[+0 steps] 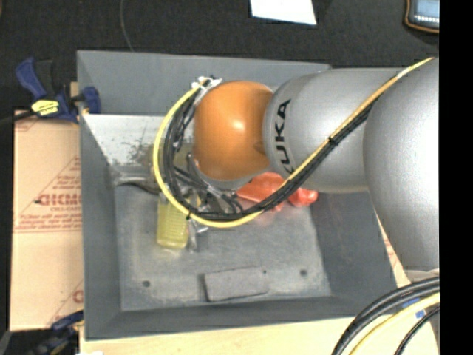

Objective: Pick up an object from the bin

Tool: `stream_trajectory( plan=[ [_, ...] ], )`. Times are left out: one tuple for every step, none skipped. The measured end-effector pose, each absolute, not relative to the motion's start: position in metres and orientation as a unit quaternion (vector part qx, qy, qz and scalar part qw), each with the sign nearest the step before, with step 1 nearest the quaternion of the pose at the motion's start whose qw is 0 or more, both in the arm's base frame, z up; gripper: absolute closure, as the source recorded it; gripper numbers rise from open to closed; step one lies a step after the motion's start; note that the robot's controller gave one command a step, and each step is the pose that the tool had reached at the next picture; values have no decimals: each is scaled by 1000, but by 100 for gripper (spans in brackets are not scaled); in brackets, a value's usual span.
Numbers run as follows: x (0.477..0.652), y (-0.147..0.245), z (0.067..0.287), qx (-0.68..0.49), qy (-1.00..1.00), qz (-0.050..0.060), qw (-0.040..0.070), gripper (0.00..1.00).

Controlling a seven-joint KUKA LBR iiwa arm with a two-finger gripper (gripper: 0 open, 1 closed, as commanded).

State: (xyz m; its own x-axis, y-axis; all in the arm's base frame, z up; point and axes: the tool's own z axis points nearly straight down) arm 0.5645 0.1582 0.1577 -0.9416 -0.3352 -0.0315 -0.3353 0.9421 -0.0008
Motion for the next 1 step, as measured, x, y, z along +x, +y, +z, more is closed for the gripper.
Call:
stream_trajectory(
  plan=[
    [564, 144, 183, -178, 984, 2, 7, 100]
  ],
)
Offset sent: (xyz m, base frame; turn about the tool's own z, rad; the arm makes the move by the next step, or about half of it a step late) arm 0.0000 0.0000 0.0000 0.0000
